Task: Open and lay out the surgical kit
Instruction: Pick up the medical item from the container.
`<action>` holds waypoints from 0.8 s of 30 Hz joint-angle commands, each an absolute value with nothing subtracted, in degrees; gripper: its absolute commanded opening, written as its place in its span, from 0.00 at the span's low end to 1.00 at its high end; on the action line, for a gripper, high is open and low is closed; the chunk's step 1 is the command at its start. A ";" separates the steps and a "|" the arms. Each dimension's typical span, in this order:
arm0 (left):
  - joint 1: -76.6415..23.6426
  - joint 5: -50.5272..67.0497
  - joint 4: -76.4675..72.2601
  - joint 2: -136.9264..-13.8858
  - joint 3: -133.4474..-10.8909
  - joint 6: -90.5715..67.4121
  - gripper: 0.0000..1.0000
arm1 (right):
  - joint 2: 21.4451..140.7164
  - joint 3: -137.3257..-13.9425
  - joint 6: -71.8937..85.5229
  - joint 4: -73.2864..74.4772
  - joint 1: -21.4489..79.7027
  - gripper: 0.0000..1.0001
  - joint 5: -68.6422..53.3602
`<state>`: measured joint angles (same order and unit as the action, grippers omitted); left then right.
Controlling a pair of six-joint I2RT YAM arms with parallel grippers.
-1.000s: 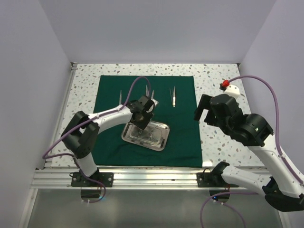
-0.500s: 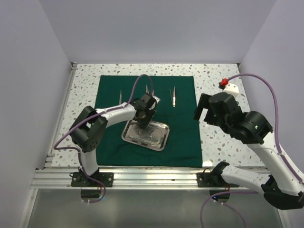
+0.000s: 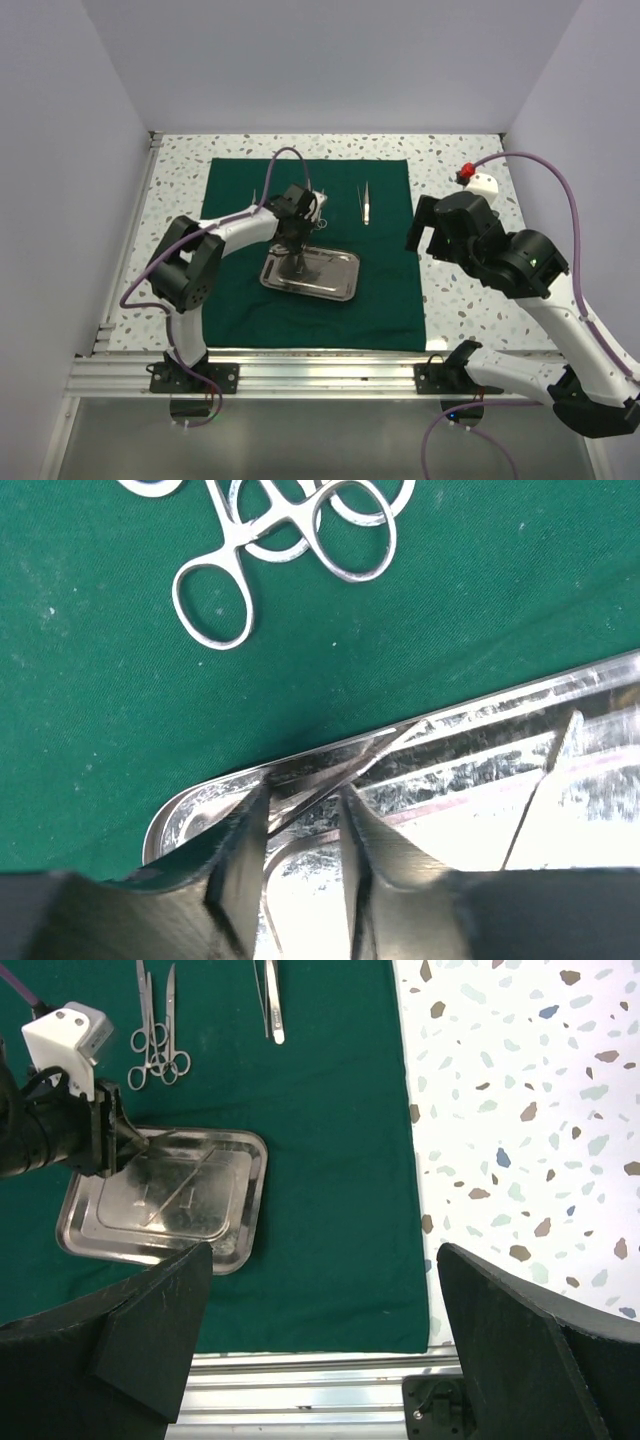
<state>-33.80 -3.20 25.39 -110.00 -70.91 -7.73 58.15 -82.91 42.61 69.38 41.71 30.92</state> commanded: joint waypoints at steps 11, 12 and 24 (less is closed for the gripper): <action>-32.87 4.13 28.12 -118.84 -65.39 -9.49 0.00 | 58.18 -84.29 42.98 68.56 41.75 0.98 33.05; -33.13 4.39 28.30 -117.96 -64.87 -9.75 0.00 | 57.84 -83.94 43.07 68.55 41.84 0.98 32.96; -36.04 2.22 36.38 -95.55 -67.14 -10.63 0.00 | 57.22 -80.25 43.24 64.52 41.84 0.98 31.03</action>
